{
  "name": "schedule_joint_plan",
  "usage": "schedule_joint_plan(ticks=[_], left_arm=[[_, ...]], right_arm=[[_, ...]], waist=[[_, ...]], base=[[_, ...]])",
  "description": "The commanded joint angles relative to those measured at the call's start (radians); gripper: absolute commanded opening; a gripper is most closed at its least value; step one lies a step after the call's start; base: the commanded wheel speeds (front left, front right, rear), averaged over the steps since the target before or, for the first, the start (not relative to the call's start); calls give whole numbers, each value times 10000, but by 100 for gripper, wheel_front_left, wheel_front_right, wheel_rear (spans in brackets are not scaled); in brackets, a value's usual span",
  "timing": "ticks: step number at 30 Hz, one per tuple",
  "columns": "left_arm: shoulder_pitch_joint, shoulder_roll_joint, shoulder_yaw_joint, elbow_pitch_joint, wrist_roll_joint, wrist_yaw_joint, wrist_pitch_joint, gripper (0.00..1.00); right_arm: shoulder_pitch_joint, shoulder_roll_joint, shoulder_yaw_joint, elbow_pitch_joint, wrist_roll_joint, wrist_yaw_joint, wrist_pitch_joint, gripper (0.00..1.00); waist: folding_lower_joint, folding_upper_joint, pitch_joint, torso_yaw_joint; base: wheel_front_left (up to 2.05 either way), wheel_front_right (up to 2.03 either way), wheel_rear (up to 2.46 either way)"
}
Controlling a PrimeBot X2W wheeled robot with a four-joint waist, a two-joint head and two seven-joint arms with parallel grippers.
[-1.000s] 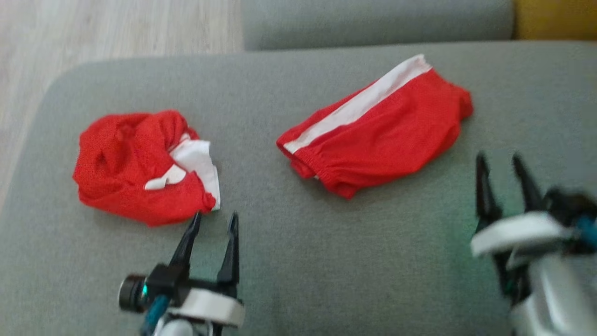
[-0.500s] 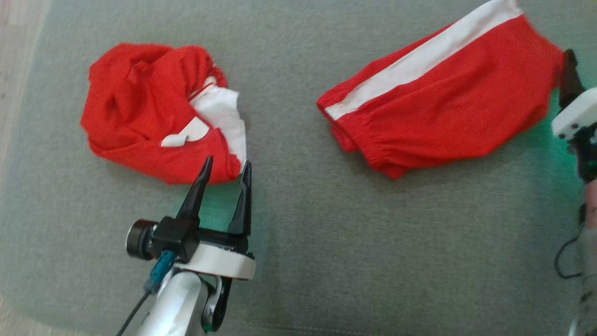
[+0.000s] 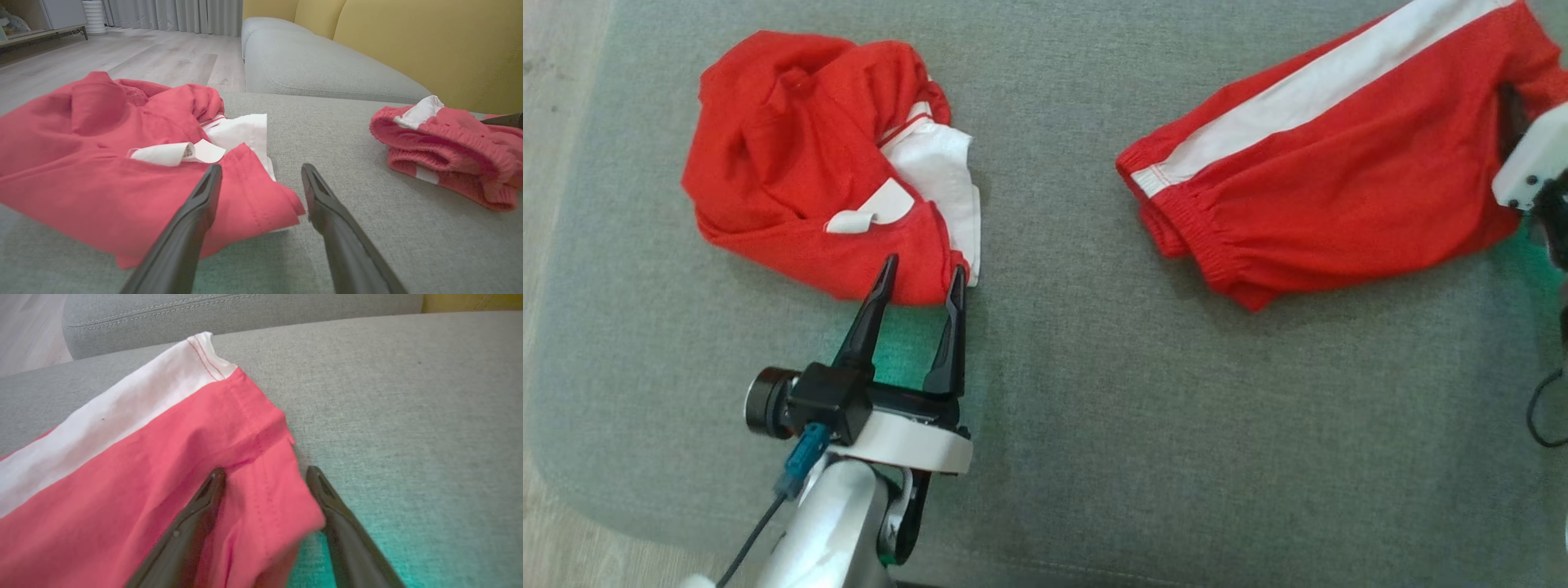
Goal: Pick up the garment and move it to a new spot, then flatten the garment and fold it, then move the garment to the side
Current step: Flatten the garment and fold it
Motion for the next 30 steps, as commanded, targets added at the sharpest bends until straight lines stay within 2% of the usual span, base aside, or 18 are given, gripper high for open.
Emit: schedule_joint_plan(ticks=[1,2,3,16,22,25,30], left_arm=[[-257,19,352,-257,-7,45,-95,100],[-265,18,355,-247,-34,60,-95,100],[-273,18,353,-235,-51,65,-95,100],[-115,15,569,-146,130,-5,-95,100],[73,15,585,-17,157,-87,-95,100],[190,15,593,25,139,-101,-95,100],[338,15,659,35,186,-137,-95,100]], right_arm=[[291,182,611,221,226,-7,365,100],[304,192,788,263,385,-7,402,53],[314,189,910,278,566,-7,372,0],[724,-401,1933,-16,2055,-7,-1366,0],[1117,-1054,1628,451,2536,-7,-2040,0],[1338,-1529,1193,1112,2413,-7,-2540,0],[1323,-1758,658,1836,2193,-7,-3241,0]], waist=[[1,0,0,-61],[1,0,-16,-95],[1,0,-43,-137],[1,0,-752,-887],[1,0,-1105,-1155],[1,0,-1319,-1248],[1,0,-1468,-1286]], base=[[0,0,0],[0,0,0],[0,0,0],[0,0,0],[0,0,0],[0,0,0],[0,0,0]])
